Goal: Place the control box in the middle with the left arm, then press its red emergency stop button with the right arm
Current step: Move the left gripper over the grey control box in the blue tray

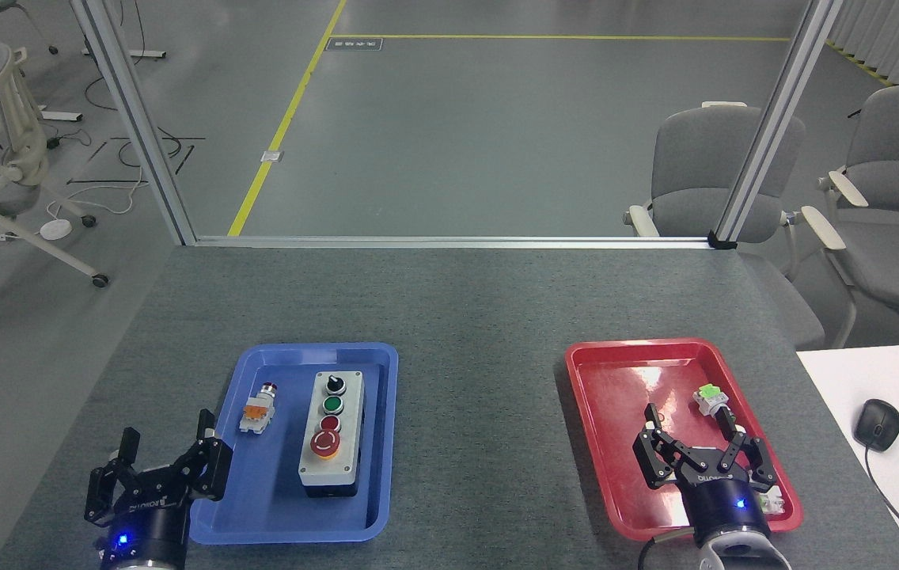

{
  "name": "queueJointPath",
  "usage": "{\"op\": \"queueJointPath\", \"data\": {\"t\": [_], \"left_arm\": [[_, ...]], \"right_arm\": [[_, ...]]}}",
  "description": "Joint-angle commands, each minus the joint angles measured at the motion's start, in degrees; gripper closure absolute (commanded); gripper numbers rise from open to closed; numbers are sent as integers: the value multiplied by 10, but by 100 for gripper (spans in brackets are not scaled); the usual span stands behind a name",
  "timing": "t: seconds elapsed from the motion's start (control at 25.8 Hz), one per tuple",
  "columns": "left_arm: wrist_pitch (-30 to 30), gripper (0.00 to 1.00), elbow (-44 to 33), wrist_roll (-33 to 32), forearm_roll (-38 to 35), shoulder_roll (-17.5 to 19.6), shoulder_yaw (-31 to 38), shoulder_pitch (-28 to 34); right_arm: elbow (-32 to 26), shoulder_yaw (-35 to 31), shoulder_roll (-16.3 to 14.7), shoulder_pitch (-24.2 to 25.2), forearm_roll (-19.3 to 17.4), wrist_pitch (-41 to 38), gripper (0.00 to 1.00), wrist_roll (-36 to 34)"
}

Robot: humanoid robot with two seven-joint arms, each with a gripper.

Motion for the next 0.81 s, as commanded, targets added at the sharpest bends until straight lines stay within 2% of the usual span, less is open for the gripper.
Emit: {"op": "queueJointPath", "data": {"t": [0.0,0.08,0.23,0.43,0.58,0.77], "left_arm": [[3,1,-15,2,-18,-27,-21,23],[10,1,-13,2,-63,-44,-34,23],[29,1,-13,2,-165,-100,-63,34],[82,1,22,2,-172,-105,-118,36],[90,1,66,15,-174,-108,-145,29],[93,1,143,19,-175,-109,-146,-30]], "right_arm": [[8,4,-1,1,0,-2,1,-1],[8,12,0,0,1,-1,1,-1],[9,16,1,-2,1,-2,1,-1],[13,16,2,-3,1,-4,1,-1],[12,17,5,-3,1,-7,1,0],[13,12,12,-4,3,-24,1,4]]}}
